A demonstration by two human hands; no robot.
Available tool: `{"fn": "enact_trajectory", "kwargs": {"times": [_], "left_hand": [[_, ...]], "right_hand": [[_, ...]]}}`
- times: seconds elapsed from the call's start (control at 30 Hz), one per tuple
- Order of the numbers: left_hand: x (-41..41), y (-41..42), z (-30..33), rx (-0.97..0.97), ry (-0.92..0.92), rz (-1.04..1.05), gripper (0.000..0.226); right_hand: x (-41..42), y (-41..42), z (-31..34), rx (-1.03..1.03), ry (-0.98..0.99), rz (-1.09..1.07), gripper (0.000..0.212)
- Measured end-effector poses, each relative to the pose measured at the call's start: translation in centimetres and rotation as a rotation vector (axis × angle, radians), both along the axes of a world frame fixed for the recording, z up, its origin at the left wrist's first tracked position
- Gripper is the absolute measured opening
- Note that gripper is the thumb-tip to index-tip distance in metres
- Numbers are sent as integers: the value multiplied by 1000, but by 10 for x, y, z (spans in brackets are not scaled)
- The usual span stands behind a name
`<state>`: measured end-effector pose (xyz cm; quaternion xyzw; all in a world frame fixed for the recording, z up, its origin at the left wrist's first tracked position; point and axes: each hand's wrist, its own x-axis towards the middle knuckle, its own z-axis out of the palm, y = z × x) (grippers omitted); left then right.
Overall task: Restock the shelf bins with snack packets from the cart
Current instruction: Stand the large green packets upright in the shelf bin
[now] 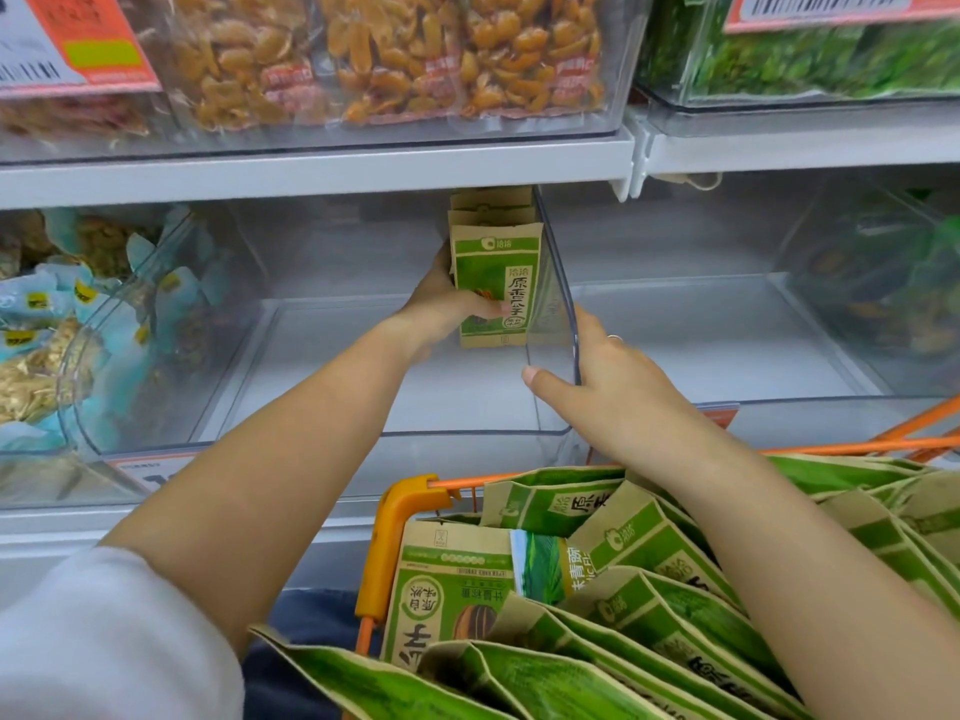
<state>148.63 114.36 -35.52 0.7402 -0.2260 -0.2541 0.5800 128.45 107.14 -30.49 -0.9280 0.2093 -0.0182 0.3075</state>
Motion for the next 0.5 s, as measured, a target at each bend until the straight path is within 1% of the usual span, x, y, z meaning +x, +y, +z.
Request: {"fn": "enact_trajectory", "kwargs": {"times": [0.17,0.33,0.4,0.5], "left_hand": [[-4,0,5,-28,45,-4,72],[-6,2,8,-43,46,52,67],[-7,2,10,-69,60,82,60],[-7,3,10,-76,73,66,50]], "right_hand": [[-1,1,2,-4,10,7,73],[-2,1,2,-4,4,11,73],[-2,1,3,-4,7,11,74],[-2,1,3,-9,6,10,74]]}}
